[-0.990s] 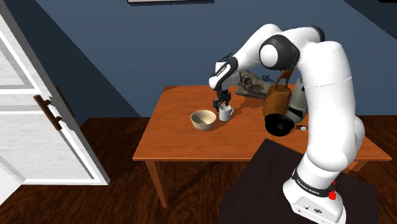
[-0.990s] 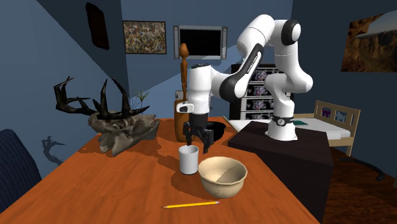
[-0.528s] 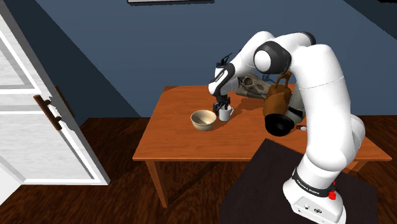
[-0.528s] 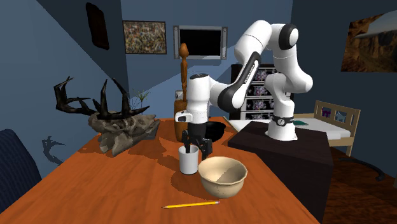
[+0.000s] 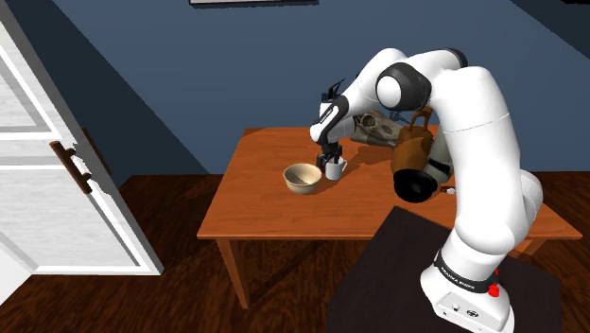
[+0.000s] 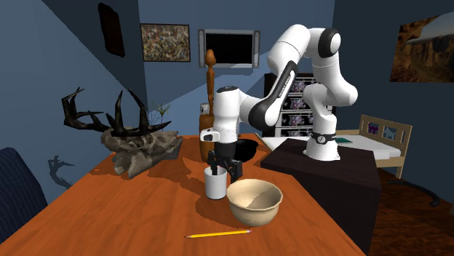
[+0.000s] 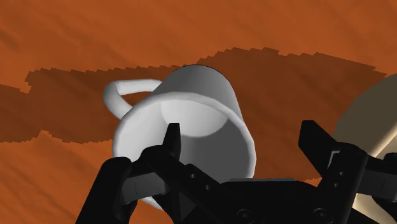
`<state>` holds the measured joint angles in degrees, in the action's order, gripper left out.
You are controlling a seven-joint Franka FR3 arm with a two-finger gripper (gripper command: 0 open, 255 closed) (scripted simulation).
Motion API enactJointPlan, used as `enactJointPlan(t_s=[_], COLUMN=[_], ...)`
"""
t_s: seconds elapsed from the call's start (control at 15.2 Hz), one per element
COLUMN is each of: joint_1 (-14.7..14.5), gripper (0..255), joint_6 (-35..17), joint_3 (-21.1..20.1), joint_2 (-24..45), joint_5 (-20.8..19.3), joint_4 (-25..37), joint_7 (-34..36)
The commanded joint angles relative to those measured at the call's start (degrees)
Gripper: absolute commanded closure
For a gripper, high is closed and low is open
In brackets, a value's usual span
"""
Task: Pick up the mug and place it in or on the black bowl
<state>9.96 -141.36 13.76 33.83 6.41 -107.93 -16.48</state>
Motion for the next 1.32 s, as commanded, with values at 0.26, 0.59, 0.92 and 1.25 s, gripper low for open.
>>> enactJointPlan(t_s=[0.26, 0.59, 0.92, 1.25], joint_1=[0.0, 0.0, -0.5, -0.9], gripper=[255, 255, 255, 255], joint_6=[0.0, 0.0, 2.7, 5.4], joint_3=[0.0, 0.0, 0.6, 1.2], joint_2=[0.0, 0.0, -2.8, -5.5], joint_5=[0.0, 0.0, -0.7, -1.5], joint_4=[0.0, 0.0, -0.2, -0.1], joint_7=[0.0, 0.0, 0.3, 0.7])
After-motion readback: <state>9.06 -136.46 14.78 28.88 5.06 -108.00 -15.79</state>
